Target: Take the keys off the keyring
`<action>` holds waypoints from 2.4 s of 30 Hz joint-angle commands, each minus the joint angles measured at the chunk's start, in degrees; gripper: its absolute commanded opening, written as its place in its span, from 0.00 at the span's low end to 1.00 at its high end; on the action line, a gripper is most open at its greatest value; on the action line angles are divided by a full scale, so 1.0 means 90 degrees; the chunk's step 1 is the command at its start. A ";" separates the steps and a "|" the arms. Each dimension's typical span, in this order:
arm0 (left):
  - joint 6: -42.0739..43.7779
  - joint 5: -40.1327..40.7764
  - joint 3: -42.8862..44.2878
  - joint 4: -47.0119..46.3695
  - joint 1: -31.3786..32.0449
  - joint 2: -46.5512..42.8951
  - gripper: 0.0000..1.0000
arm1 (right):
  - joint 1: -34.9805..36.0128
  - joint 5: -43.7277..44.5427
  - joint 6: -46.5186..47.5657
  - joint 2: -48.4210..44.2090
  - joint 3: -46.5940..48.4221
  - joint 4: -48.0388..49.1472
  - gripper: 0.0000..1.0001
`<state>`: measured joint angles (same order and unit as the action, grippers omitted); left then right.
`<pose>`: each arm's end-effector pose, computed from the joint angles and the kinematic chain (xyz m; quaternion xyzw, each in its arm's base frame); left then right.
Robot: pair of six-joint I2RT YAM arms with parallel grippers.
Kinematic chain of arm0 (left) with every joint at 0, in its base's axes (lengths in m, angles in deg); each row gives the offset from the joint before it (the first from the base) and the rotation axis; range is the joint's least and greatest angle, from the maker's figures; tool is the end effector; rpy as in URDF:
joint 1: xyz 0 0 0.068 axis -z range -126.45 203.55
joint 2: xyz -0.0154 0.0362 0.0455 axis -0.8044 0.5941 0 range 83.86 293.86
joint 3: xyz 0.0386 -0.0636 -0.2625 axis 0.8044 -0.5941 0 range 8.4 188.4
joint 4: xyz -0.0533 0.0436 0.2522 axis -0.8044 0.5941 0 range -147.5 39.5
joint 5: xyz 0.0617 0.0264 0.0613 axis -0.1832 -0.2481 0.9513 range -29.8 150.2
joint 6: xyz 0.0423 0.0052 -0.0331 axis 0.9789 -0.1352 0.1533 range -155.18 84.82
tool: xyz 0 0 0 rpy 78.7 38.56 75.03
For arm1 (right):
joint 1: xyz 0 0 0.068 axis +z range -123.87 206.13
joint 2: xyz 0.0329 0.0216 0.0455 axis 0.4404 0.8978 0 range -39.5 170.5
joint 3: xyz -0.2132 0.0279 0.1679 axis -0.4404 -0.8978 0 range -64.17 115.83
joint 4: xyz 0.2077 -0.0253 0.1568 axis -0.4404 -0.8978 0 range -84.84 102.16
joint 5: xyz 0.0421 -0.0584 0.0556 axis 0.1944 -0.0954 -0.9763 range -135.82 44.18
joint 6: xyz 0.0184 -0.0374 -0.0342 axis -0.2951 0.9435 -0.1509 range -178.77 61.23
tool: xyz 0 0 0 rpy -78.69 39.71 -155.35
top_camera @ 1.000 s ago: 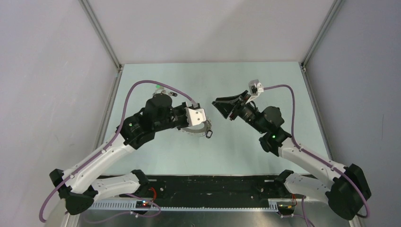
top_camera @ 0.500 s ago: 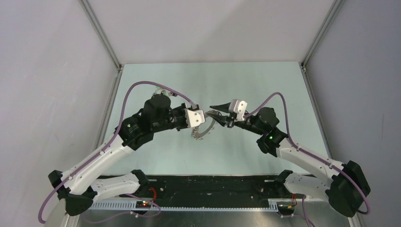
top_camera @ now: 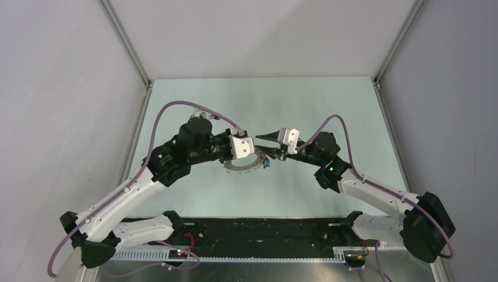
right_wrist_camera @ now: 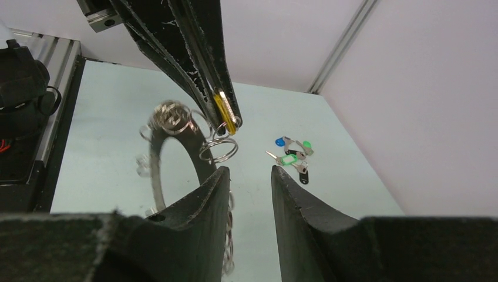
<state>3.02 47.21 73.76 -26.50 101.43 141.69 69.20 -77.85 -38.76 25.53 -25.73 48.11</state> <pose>0.1375 -0.1642 0.3852 0.6124 0.5648 -0.1402 0.5351 0.1752 0.1895 0.3137 -0.5047 0.4200 0.3214 0.6823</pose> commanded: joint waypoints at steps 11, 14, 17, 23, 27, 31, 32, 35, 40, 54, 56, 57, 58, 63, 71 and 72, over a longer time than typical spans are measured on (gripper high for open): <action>0.0149 -0.0187 0.0047 -0.0325 0.0001 -0.0075 0.00 | 0.0146 -0.0629 -0.0319 0.0446 0.0472 0.0777 0.36; 0.0163 -0.0145 0.0043 -0.0323 -0.0004 -0.0101 0.00 | 0.0200 -0.0636 -0.0311 0.0554 0.0519 0.0731 0.34; 0.0163 -0.0142 0.0038 -0.0320 -0.0002 -0.0106 0.00 | 0.0214 -0.0619 -0.0416 0.0678 0.0524 0.0855 0.25; 0.0131 0.0293 0.0010 -0.0345 -0.0005 -0.0120 0.00 | 0.0147 -0.0411 -0.0789 0.0620 0.0534 0.0844 0.00; 0.0096 0.0665 -0.0029 -0.0412 -0.0012 -0.0074 0.00 | -0.0113 -0.0468 -0.1355 0.0434 0.0485 0.0716 0.00; 0.0070 0.0815 -0.0036 -0.0445 -0.0026 0.0005 0.00 | -0.0487 -0.0316 -0.2566 0.0241 0.0255 0.1274 0.00; 0.0069 0.0807 -0.0041 -0.0451 -0.0019 -0.0003 0.00 | -0.0546 -0.0154 -0.3029 0.0223 0.0209 0.1547 0.00; 0.0113 0.0784 -0.0094 -0.0490 -0.0021 0.0033 0.00 | -0.0731 0.0490 -0.4215 0.0199 0.0062 0.2266 0.00; 0.0137 0.0782 -0.0068 -0.0517 -0.0030 0.0382 0.00 | -0.0638 0.1296 -0.5760 0.0463 -0.0042 0.3214 0.00; -0.0329 0.0790 -0.0007 -0.0790 -0.0251 0.0673 0.00 | -0.0883 0.2551 -0.6480 0.0420 -0.1213 0.5008 0.00; -0.0644 0.0849 0.0095 -0.0802 -0.0455 0.0835 0.00 | -0.1103 0.2558 -0.6122 -0.0028 -0.1364 0.4530 0.00; -0.0905 0.0822 0.0142 -0.0815 -0.0622 0.0974 0.00 | -0.1255 0.2570 -0.5999 -0.0180 -0.1406 0.4331 0.00; -0.1061 0.0791 0.0257 -0.0844 -0.0730 0.1078 0.00 | -0.1321 0.2623 -0.5684 -0.0545 -0.1477 0.3913 0.00; -0.2553 0.0324 0.0927 -0.0995 -0.1971 0.2252 0.00 | -0.1521 0.2888 -0.4396 -0.1980 -0.1526 0.2554 0.00; -0.4050 0.0054 0.2164 -0.1418 -0.3862 0.4559 0.00 | -0.1535 0.3075 -0.3538 -0.3318 -0.1517 0.1276 0.00; -0.4039 0.0186 0.2275 -0.1416 -0.3996 0.4913 0.00 | -0.1534 0.3078 -0.3530 -0.3382 -0.1522 0.1214 0.00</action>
<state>-26.84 48.04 88.82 -37.27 68.71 179.65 55.54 -51.88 -75.31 -2.01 -39.98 63.84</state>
